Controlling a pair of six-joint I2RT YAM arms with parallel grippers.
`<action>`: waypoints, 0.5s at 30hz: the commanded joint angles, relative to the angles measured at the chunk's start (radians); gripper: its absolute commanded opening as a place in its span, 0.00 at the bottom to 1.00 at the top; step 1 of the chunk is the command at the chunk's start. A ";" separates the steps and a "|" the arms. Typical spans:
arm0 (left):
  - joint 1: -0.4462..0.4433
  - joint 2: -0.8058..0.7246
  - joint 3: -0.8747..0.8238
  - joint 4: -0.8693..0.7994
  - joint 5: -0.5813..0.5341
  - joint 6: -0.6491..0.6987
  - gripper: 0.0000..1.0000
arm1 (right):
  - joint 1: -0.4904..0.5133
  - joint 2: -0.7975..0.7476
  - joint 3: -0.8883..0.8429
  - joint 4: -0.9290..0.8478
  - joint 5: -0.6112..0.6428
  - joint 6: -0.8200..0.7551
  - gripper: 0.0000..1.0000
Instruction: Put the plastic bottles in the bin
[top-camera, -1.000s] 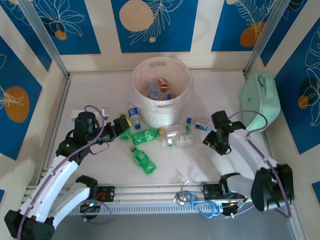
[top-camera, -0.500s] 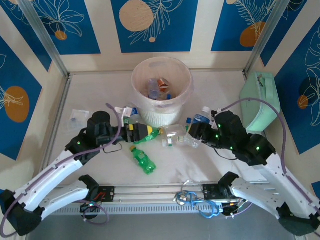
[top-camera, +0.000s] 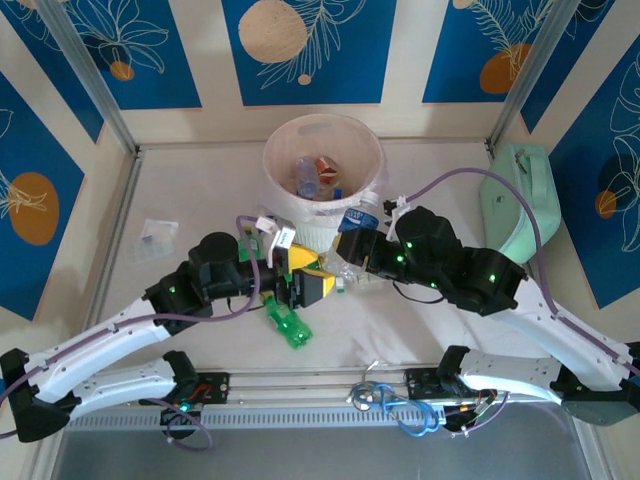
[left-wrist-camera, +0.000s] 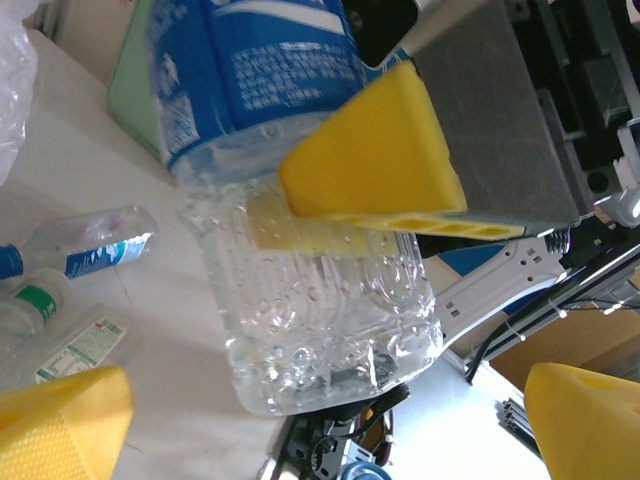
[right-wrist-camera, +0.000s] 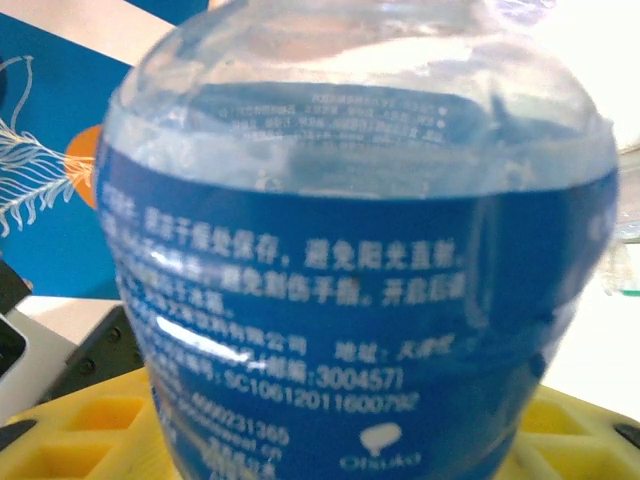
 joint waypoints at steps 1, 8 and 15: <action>-0.018 0.017 0.026 0.037 -0.041 0.055 1.00 | 0.010 0.008 0.027 0.079 -0.009 0.033 0.55; -0.023 0.062 0.039 0.067 -0.039 0.046 0.95 | 0.020 0.022 0.015 0.135 -0.046 0.046 0.56; -0.023 0.075 0.052 0.110 -0.030 0.039 0.86 | 0.031 0.030 0.008 0.139 -0.043 0.049 0.56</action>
